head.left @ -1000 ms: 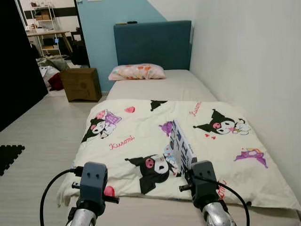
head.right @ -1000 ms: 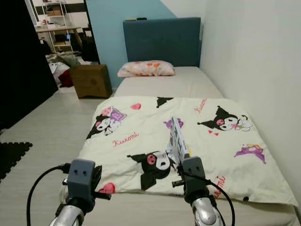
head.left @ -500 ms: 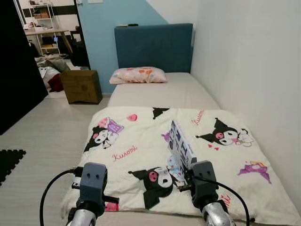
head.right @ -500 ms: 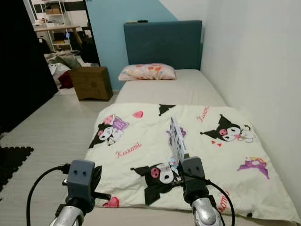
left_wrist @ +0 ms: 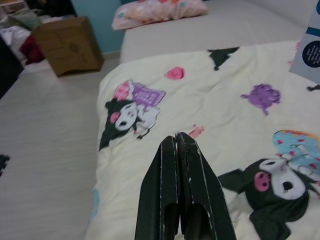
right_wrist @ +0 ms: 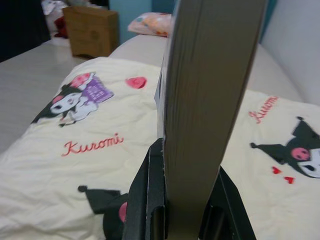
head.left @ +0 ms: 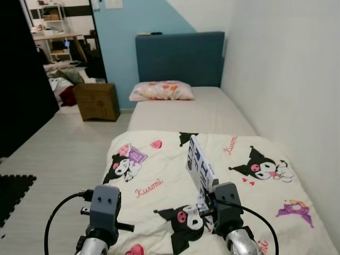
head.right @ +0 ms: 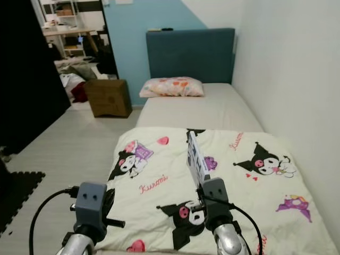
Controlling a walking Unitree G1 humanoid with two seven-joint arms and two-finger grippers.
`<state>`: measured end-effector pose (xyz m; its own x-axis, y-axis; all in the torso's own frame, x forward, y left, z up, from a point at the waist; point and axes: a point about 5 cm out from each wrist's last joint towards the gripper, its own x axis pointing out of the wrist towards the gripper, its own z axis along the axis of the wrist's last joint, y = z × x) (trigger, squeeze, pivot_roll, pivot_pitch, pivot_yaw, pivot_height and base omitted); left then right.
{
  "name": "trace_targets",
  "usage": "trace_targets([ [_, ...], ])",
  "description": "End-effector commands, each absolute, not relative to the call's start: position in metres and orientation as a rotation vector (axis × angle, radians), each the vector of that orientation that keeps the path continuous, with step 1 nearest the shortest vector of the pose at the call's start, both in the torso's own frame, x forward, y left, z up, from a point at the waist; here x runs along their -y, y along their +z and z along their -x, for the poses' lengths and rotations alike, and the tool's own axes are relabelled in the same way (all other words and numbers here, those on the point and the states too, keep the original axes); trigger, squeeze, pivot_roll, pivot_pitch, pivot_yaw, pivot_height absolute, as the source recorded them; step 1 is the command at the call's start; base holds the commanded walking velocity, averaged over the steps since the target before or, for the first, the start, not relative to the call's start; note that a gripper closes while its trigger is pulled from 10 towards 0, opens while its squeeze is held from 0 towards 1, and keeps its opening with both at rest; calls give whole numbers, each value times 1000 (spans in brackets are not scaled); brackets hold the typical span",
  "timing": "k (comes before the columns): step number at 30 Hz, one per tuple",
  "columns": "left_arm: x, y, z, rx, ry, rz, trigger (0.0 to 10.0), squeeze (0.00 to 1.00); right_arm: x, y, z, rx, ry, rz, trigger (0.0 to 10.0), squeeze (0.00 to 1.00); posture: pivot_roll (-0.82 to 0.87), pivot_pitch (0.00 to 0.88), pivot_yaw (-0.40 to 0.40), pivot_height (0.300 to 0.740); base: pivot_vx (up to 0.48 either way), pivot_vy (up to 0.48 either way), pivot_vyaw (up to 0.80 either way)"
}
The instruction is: Clean up the room
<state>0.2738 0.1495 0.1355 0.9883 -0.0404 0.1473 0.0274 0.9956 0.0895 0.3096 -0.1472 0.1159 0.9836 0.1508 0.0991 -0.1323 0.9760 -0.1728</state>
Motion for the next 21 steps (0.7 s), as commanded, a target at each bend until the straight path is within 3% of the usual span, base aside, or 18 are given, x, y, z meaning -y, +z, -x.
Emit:
trace_targets([
  [1, -151, 132, -271, 139, -32, -85, 10000, 0, 148, 120, -307, 151, 134, 153, 10000, 0, -58, 100, 27, 715, 0, 0, 0],
  [9, -149, 132, -270, 143, -35, -81, 10000, 0, 150, 121, -306, 156, 129, 150, 10000, 0, -61, 96, 29, 740, 0, 0, 0],
  [21, -147, 127, -269, 124, -45, -93, 10000, 0, 147, 110, -305, 97, 151, 123, 10000, 0, -54, 96, 33, 740, 0, 0, 0],
])
